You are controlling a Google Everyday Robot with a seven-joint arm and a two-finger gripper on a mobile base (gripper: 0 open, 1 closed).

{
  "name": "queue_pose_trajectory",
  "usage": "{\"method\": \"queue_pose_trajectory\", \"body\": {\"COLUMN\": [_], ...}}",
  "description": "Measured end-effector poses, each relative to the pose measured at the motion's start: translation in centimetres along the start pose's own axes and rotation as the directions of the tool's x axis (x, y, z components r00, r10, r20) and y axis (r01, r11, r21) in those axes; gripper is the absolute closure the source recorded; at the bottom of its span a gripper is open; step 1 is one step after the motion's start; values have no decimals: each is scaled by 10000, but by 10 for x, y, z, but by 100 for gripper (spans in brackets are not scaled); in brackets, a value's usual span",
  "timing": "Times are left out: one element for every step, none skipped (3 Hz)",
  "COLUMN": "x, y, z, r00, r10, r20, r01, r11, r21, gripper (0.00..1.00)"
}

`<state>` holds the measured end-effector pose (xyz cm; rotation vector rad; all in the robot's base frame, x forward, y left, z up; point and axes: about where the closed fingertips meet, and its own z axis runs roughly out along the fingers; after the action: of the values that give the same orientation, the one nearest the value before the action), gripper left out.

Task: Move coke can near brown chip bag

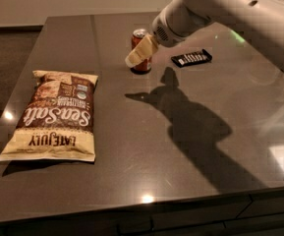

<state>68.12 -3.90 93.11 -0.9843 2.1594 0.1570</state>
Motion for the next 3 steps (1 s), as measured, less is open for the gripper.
{"method": "queue_pose_trajectory", "body": {"x": [-11, -16, -19], "y": [-6, -14, -20], "z": [27, 45, 59], "r00": [9996, 9989, 9982], "r10": [267, 464, 607], "r20": [62, 23, -22], "r01": [-266, -463, -608], "r11": [9996, 9988, 9978], "r21": [-96, -166, -251], "gripper": [0, 0, 0]}}
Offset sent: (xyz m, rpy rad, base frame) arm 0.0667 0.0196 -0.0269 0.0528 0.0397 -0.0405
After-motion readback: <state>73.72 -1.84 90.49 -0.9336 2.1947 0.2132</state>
